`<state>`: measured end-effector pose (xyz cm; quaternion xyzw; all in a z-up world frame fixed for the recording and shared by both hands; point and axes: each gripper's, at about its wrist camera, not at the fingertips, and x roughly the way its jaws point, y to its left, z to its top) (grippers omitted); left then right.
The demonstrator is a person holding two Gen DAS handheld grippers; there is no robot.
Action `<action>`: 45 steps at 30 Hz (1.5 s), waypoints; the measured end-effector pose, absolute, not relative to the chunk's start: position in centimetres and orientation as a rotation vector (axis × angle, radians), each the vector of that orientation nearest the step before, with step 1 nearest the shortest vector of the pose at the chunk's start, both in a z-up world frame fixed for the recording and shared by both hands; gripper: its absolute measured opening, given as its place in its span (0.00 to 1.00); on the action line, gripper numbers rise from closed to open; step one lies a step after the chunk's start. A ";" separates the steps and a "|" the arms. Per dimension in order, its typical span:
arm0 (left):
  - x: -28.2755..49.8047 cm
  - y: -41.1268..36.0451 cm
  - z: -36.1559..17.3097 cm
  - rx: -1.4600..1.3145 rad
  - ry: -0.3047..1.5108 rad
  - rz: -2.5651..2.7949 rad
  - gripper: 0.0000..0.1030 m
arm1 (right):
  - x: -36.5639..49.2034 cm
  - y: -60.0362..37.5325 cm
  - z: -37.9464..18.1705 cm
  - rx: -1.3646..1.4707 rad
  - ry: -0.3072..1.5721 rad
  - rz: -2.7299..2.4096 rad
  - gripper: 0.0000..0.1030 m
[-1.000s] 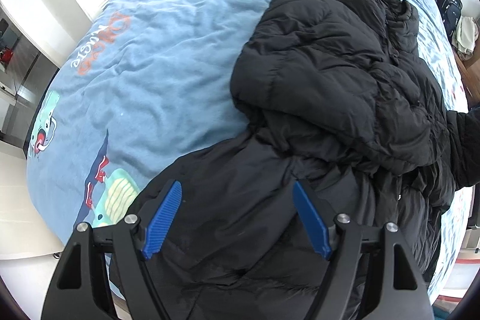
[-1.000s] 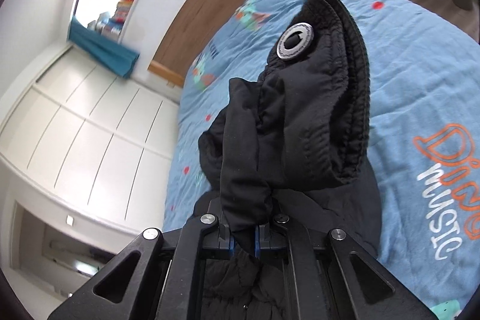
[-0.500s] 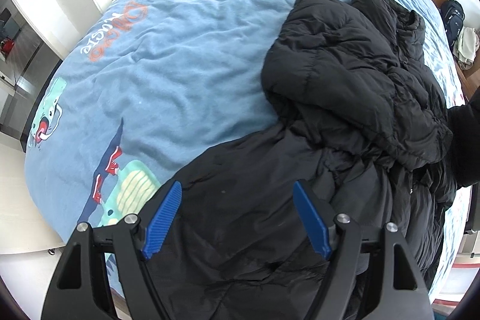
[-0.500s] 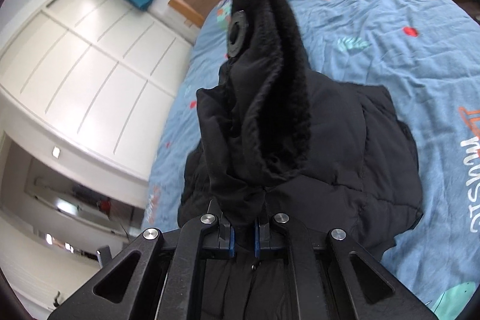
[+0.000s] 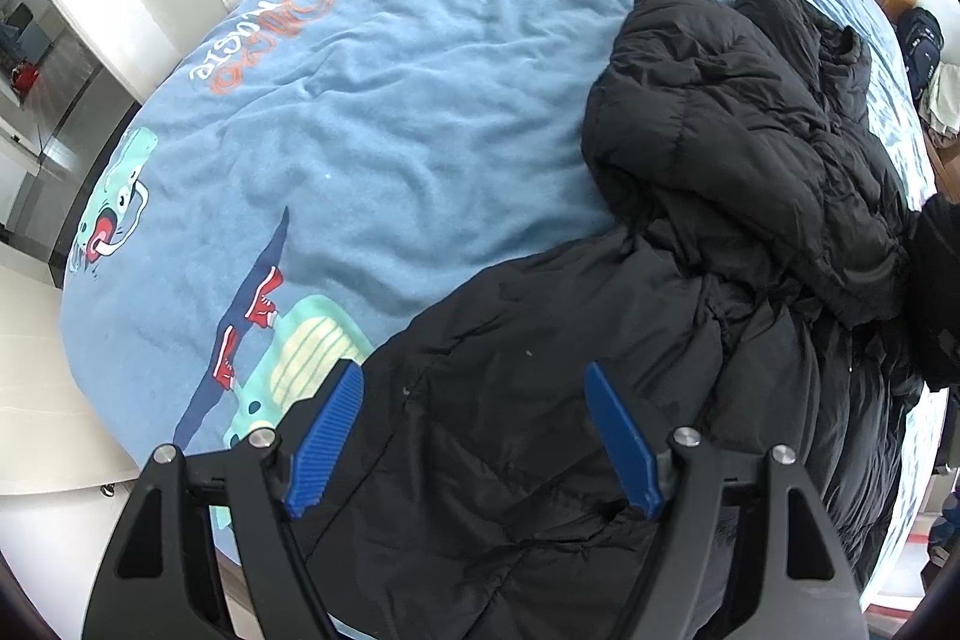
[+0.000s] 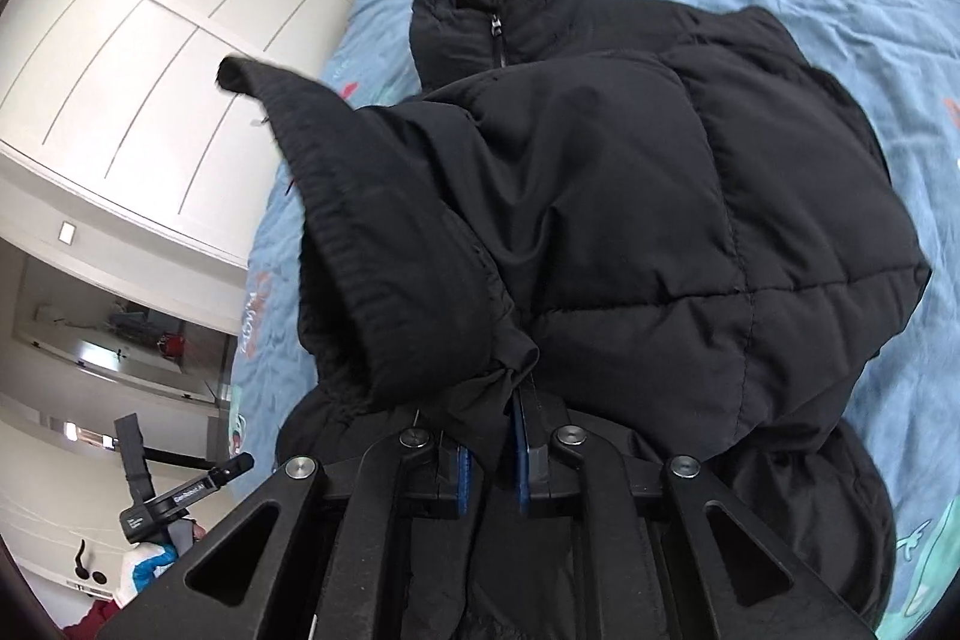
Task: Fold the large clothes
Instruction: 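Lift the cuff and carry it across the coat front with the right tool, then lay the sleeve on the coat front and open the right tool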
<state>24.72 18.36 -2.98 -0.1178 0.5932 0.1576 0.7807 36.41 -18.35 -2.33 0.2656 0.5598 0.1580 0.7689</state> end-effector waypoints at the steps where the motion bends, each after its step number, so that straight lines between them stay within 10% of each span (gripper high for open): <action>1: 24.8 18.2 -3.0 -0.250 1.282 0.335 0.74 | 36.2 -18.1 -2.6 0.579 1.220 0.339 0.15; 9: 26.2 16.5 -2.9 -0.219 1.287 0.269 0.74 | 33.7 -16.8 -5.4 0.602 1.299 0.330 0.39; 27: 35.8 -0.4 0.3 -0.068 1.169 -0.176 0.74 | 35.8 -21.0 1.2 0.408 1.141 0.159 0.47; 45: 40.7 -8.6 -10.1 0.001 1.251 -0.254 0.78 | 39.6 -22.3 -9.1 0.327 1.281 0.124 0.48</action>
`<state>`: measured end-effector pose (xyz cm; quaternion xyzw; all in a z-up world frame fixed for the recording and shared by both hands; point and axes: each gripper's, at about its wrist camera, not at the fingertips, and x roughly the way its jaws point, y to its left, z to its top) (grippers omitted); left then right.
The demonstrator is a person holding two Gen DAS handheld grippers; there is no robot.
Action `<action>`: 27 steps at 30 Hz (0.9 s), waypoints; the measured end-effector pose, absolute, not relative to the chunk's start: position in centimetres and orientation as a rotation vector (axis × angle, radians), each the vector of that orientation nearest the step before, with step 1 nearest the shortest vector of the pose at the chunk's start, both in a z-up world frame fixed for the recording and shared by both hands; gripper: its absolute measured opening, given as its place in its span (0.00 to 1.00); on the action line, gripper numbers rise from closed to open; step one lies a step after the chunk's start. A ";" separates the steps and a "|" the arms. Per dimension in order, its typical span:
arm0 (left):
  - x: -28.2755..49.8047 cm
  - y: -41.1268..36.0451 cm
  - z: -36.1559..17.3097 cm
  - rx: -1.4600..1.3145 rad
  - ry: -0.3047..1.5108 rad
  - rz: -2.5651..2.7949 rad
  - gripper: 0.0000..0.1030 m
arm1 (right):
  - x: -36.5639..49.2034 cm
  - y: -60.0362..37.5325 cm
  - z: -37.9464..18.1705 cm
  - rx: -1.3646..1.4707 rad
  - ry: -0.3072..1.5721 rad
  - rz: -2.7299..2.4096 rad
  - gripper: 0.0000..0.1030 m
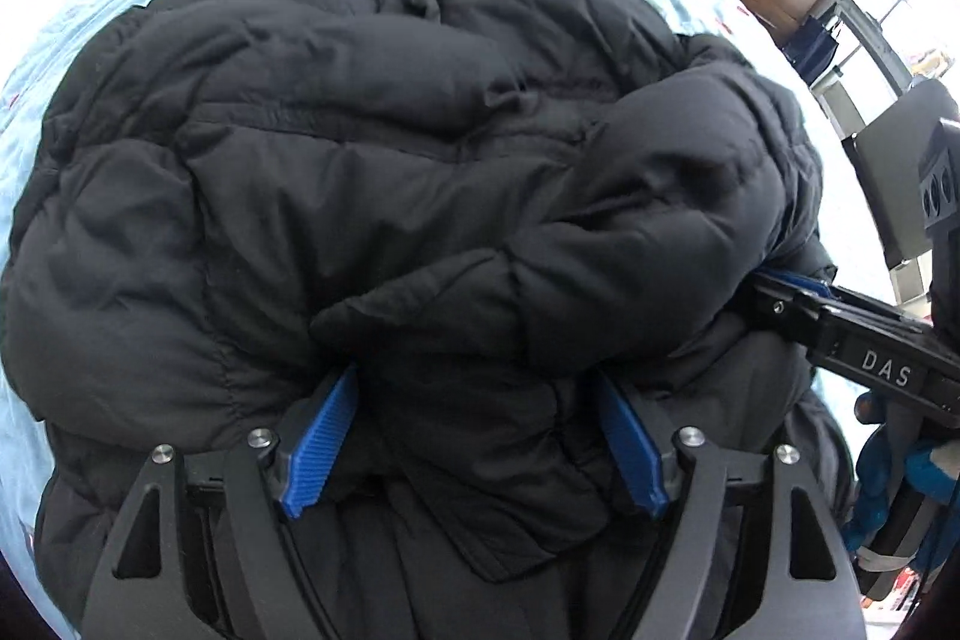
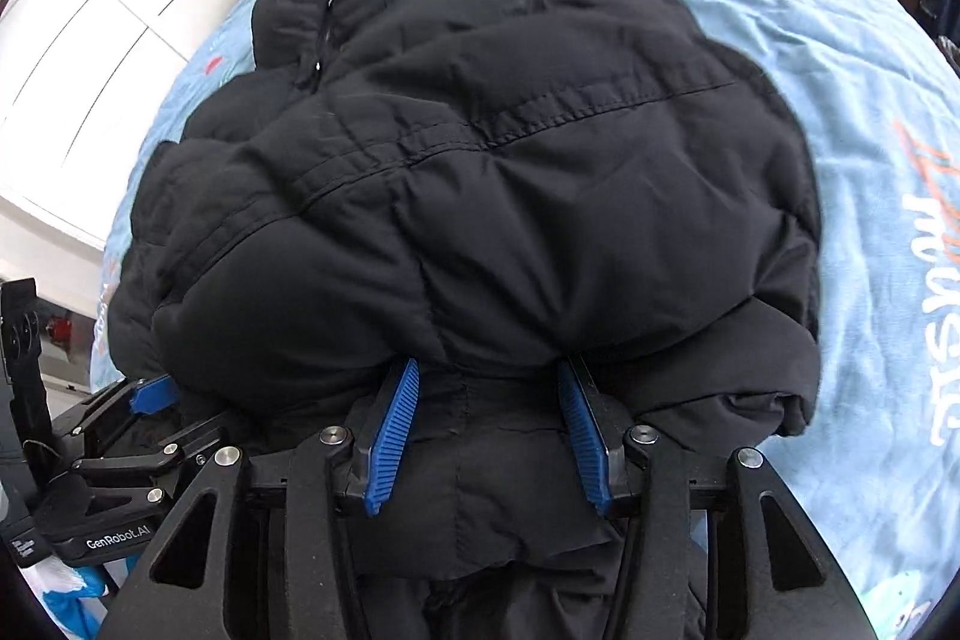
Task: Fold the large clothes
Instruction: 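Lay the sleeve on the coat front and open the right tool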
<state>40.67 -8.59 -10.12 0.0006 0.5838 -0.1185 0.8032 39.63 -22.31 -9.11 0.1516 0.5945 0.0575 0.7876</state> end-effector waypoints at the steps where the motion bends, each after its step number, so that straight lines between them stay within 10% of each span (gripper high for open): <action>1: 40.6 -8.6 -10.3 0.011 1.248 -0.254 0.79 | 39.6 -22.3 -9.4 0.328 1.276 0.123 0.48; 19: 42.9 -7.6 -4.1 -0.027 1.132 -0.253 0.80 | 40.9 -21.3 -1.7 0.270 1.153 0.154 0.57; 27: 43.5 -7.6 -7.8 0.047 1.174 -0.249 0.80 | 43.9 -20.3 -6.9 0.304 1.238 0.096 0.64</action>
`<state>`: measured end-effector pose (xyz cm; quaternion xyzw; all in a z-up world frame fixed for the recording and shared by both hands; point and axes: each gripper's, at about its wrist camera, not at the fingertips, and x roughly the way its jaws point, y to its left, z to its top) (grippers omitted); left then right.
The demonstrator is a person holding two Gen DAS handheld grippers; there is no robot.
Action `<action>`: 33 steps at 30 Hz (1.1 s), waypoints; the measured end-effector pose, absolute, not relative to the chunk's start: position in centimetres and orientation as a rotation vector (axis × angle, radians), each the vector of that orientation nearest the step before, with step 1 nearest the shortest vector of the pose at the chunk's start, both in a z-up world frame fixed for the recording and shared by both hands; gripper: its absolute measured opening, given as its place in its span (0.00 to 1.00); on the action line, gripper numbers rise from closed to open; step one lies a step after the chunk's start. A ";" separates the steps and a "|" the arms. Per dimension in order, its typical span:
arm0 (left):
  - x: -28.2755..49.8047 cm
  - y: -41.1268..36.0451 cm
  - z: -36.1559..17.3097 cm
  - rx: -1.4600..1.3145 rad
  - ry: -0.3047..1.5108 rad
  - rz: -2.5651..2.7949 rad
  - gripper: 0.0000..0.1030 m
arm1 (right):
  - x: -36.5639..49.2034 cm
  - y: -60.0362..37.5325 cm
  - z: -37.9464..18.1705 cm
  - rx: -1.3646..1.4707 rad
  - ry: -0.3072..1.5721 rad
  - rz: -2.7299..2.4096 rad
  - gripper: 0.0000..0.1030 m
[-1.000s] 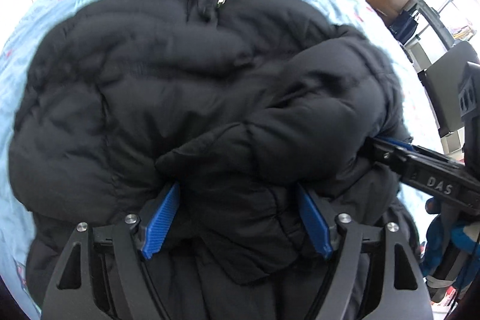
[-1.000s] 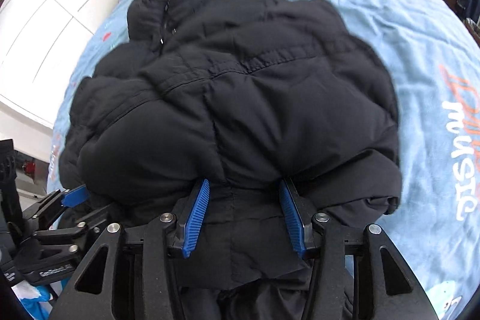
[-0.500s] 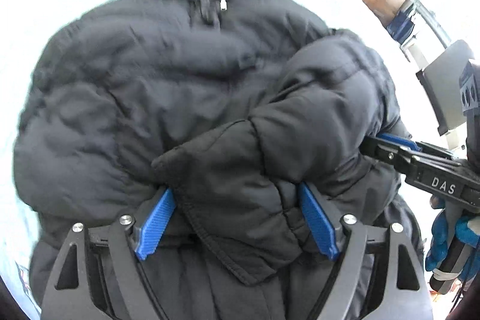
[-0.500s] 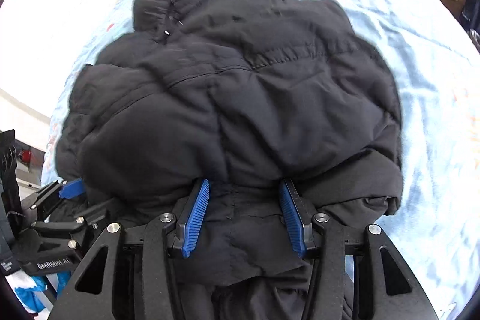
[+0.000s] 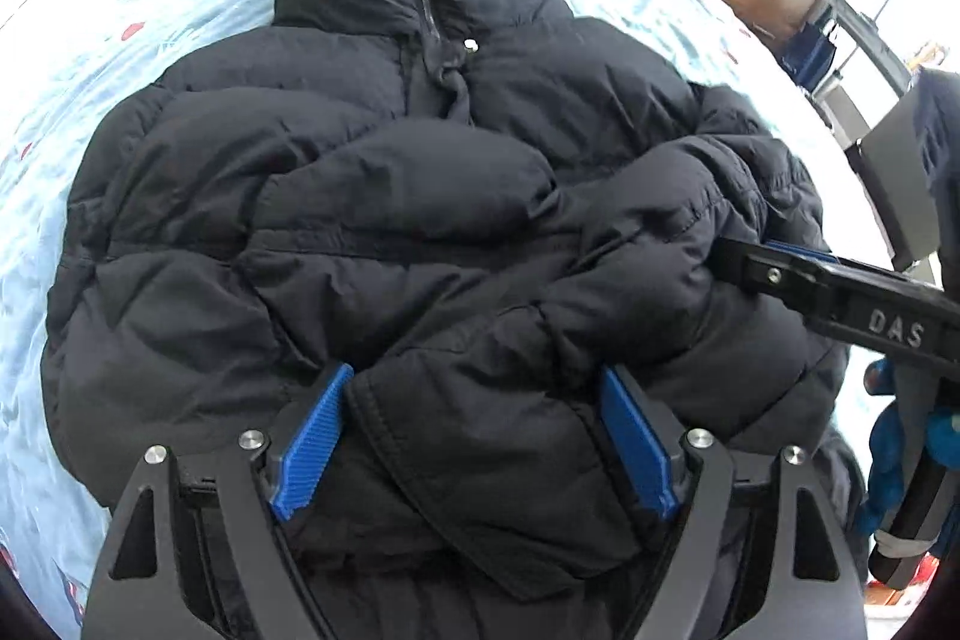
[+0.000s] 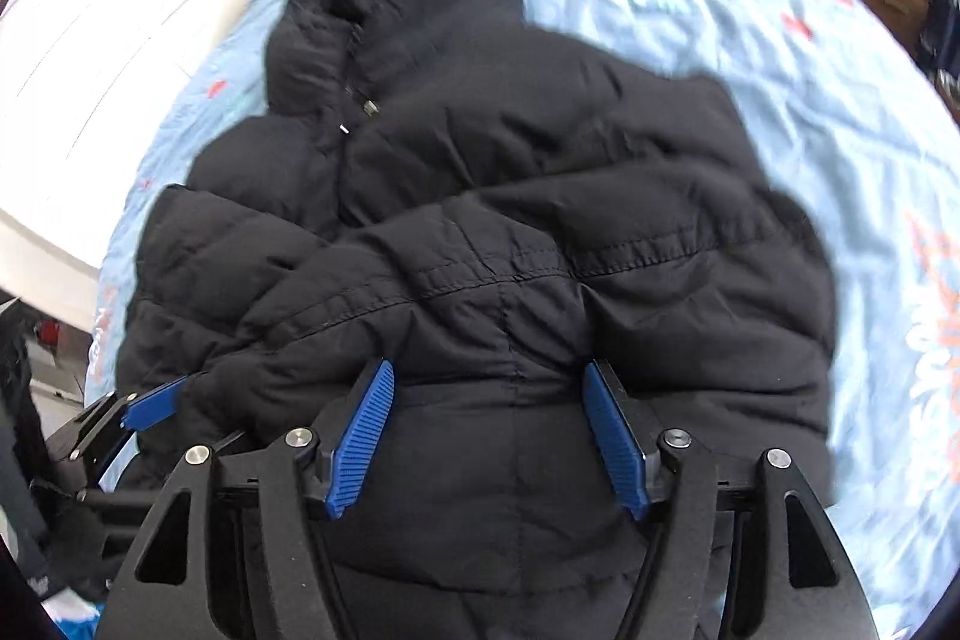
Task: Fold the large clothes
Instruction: 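Lay the sleeve on the coat front and open the right tool, then move both tools to the coat hem and grasp it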
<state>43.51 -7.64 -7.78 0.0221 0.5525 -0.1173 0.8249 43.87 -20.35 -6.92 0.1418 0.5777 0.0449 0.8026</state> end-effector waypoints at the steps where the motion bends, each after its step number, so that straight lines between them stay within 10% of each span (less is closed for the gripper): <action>1: 43.5 -7.6 -7.9 0.047 1.174 -0.251 0.80 | 43.6 -20.6 -7.2 0.314 1.238 0.093 0.64; 33: 37.4 0.6 -3.0 -0.079 1.114 -0.271 0.80 | 37.0 -19.6 2.3 0.923 0.855 0.280 0.95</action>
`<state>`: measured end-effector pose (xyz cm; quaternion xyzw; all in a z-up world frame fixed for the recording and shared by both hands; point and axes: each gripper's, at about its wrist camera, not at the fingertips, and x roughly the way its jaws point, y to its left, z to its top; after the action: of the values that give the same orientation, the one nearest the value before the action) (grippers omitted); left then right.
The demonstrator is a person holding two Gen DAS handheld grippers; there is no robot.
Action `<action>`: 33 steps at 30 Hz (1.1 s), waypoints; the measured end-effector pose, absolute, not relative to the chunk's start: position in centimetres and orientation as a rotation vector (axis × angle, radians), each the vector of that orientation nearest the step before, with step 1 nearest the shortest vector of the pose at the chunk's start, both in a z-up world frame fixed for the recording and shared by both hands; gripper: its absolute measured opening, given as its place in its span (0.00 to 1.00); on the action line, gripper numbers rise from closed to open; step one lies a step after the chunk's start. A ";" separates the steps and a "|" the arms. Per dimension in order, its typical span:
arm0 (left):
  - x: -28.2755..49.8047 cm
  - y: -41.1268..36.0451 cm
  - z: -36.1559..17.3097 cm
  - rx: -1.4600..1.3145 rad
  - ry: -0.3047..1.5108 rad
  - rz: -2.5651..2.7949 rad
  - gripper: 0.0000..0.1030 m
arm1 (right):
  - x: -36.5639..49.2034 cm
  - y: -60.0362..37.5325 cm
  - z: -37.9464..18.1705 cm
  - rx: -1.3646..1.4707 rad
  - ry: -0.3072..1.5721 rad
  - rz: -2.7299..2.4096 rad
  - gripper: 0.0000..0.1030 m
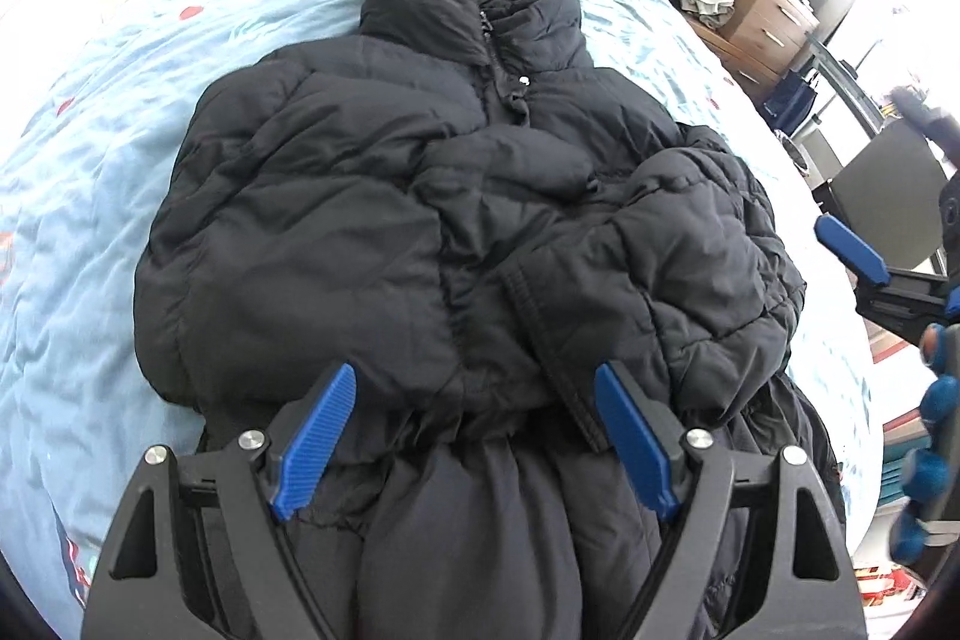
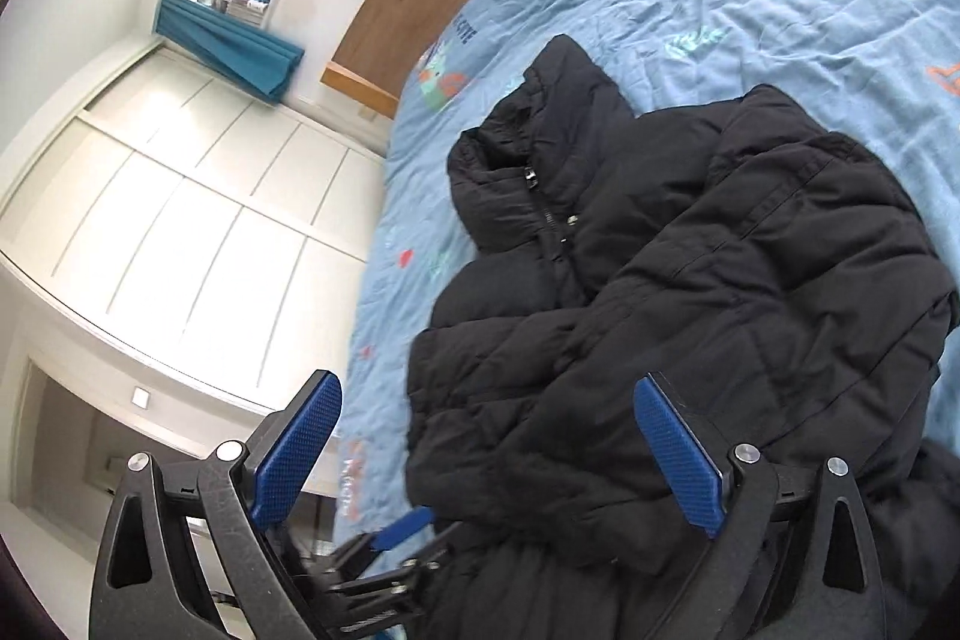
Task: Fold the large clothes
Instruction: 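Move both tools to the coat hem and grasp it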
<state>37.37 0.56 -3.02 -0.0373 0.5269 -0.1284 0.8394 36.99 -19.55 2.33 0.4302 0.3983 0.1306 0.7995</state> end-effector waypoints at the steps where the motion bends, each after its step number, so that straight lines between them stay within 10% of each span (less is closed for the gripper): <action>1: 37.3 0.5 -3.1 -0.082 1.117 -0.270 0.80 | 36.8 -19.6 2.5 0.941 0.860 0.288 0.96; 33: 60.4 5.8 -2.8 -0.103 1.028 -0.147 0.80 | 56.1 -24.7 -2.1 0.601 0.971 0.180 0.97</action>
<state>60.43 5.77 -2.78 -0.0492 0.4909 -0.0701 0.8670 56.10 -24.70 -2.09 0.2841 0.4589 0.0852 0.8375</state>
